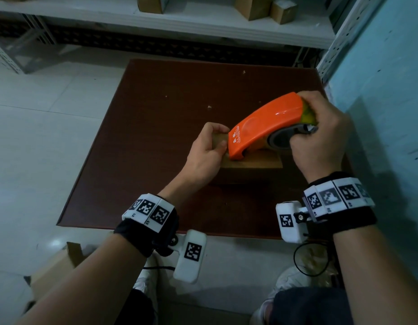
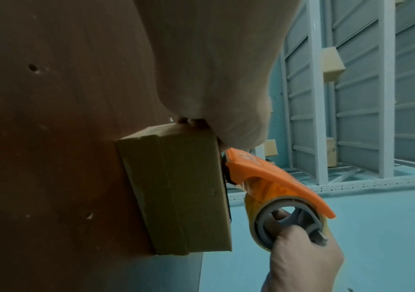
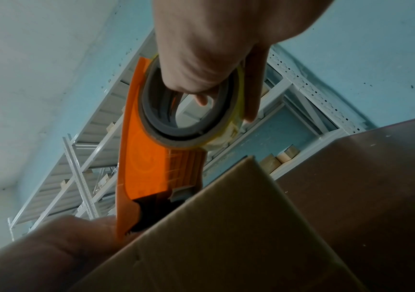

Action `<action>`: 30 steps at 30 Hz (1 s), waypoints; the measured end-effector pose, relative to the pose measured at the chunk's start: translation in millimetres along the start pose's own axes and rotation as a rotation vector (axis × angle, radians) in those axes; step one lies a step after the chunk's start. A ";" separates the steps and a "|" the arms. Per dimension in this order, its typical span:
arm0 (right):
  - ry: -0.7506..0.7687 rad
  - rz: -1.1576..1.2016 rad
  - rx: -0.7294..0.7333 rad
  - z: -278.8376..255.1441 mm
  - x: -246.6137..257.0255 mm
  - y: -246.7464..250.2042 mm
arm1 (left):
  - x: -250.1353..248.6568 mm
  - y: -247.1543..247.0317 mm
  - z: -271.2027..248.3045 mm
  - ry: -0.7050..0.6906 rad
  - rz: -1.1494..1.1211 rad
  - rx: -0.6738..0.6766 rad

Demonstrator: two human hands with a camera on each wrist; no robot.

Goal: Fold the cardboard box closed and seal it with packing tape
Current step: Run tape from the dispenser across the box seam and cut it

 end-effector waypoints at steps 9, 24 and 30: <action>0.028 0.039 0.016 -3.8 16.1 -13.8 | 9.7 31.4 10.4 0.071 0.051 0.089; 0.033 0.061 0.017 -4.4 26.6 -26.9 | 22.0 35.5 16.1 0.157 0.133 -0.094; 0.044 0.042 0.030 -3.2 22.5 -23.6 | 25.5 33.3 16.0 0.175 0.136 -0.090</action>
Point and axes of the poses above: each hand's wrist, its own z-axis towards the middle knuckle, its own y-axis out of the back of the hand, x = y × z, the point moved 8 cm from there along z, towards the middle knuckle, and after that the axes turned 15 degrees about z, right-handed, at the moved point
